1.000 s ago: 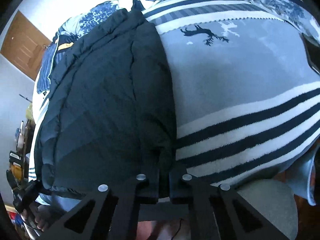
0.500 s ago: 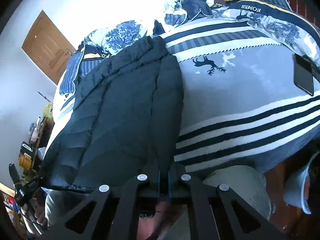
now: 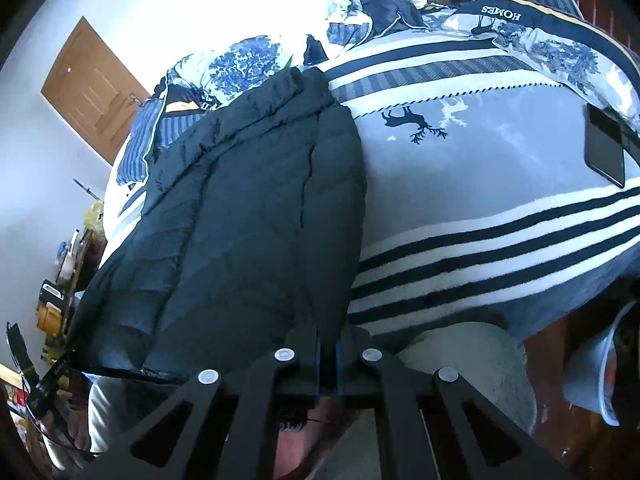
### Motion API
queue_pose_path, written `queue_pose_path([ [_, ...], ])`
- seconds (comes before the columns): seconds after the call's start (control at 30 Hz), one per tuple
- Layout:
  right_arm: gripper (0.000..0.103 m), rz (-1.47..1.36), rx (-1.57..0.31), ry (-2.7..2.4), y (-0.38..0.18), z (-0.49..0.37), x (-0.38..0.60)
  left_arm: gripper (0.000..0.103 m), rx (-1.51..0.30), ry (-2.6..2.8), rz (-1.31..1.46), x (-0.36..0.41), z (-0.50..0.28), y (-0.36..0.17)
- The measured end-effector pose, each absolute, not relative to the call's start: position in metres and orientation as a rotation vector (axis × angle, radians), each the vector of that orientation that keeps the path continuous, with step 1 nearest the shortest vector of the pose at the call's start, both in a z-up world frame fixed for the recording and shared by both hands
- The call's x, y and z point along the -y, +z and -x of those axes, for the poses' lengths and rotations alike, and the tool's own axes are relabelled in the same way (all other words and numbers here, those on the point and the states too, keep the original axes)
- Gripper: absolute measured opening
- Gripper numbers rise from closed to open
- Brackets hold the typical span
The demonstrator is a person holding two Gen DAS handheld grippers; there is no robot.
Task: Fold large clothes
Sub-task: 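Grasp the jacket hem with both tools and lift it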
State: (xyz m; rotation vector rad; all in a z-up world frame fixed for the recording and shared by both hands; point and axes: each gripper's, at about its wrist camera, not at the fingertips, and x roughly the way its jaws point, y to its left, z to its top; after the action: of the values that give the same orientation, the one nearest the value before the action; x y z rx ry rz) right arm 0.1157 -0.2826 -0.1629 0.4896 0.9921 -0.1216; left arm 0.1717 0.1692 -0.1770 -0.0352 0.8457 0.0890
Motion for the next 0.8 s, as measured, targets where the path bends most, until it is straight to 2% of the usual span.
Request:
queue_pose_path([
  [0.53,0.005,-0.513,-0.978,-0.037,-0.142,-0.086,0.291,0.006,-0.903,-0.008,0.241,-0.202,-0.141,-0.155],
  [0.8,0.005,-0.588,-0.874,0.052,-0.106,-0.106,0.305,0.005,-0.867,-0.104,0.360,-0.223,-0.183,-0.115],
])
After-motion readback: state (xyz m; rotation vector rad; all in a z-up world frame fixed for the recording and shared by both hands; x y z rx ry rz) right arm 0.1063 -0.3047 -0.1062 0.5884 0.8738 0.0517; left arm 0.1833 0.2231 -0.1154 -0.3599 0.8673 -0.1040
